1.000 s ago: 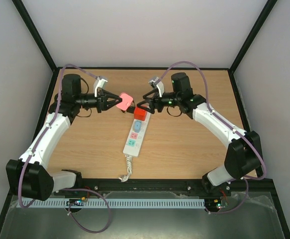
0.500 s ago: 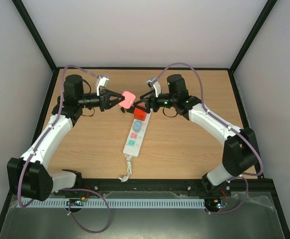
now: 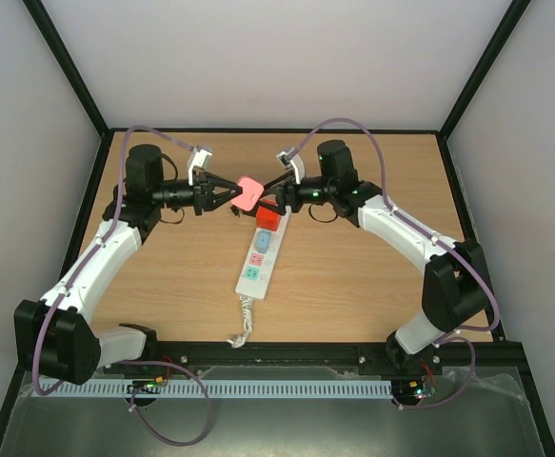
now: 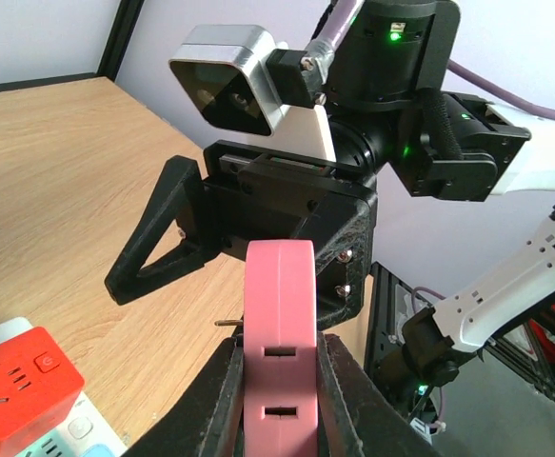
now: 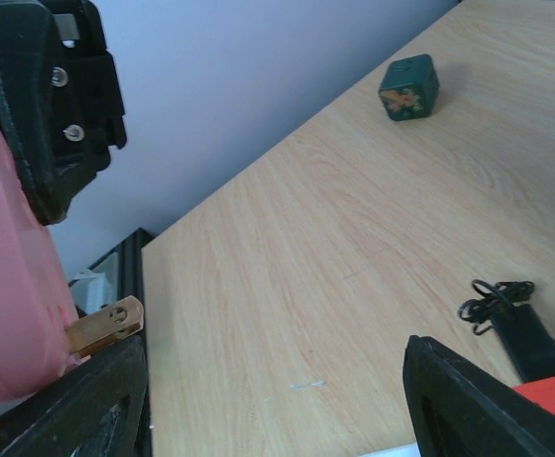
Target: Pull the plug off the socket
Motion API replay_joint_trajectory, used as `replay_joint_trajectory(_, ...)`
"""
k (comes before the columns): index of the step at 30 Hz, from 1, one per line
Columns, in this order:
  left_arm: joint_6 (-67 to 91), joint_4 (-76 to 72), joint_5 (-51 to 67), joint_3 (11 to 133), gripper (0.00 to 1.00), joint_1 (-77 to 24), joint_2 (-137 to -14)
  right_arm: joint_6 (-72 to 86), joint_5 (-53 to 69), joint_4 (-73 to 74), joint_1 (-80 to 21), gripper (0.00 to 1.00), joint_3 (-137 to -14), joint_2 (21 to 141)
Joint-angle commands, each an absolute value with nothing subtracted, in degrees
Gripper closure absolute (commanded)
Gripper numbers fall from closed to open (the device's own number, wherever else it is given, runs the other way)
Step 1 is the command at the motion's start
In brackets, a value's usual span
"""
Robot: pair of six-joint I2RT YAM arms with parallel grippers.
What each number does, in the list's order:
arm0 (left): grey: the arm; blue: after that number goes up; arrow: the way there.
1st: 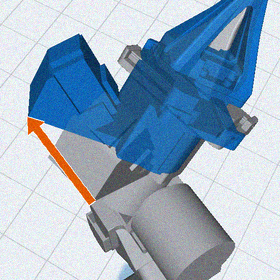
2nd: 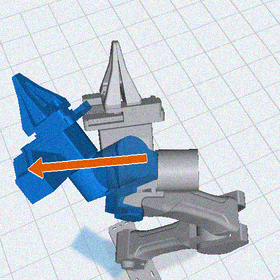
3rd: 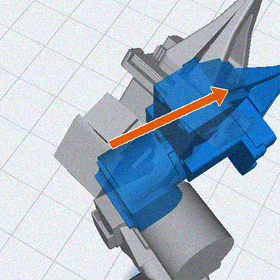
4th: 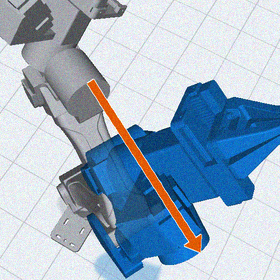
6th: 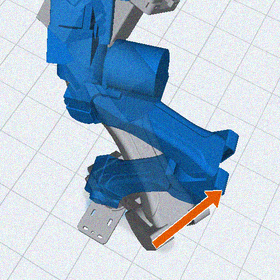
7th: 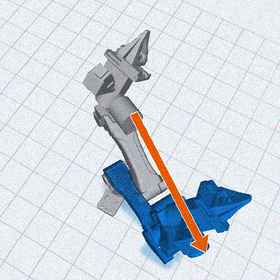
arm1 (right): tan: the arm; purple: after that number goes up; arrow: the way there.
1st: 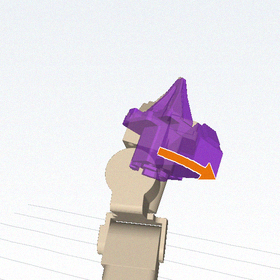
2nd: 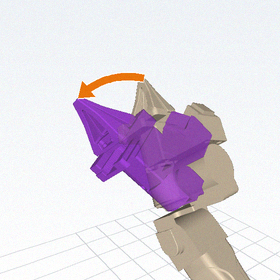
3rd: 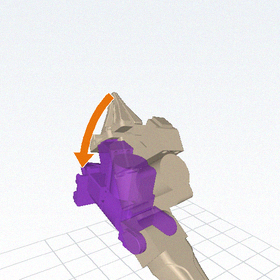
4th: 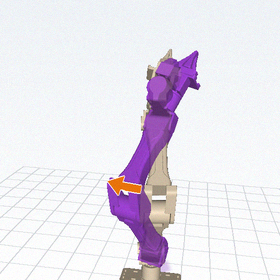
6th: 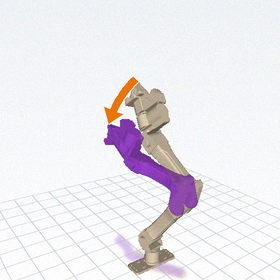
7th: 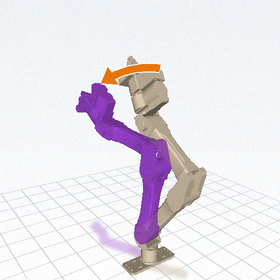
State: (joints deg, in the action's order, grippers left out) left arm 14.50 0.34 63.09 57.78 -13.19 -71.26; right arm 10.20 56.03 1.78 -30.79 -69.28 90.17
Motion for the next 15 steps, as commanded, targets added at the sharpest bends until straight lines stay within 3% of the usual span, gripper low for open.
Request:
replay_joint_trajectory(1, 15.4, -1.1, 64.2, 56.6, 0.97, -13.5, -71.7, 14.2, 66.5, -6.0, -31.2, 0.26, -69.8, 89.6)
replay_joint_trajectory(15, 23.1, -10.0, 68.2, 52.7, 0.97, -13.5, -72.1, 31.3, 75.8, -30.2, -31.8, 0.26, -65.7, 87.8)
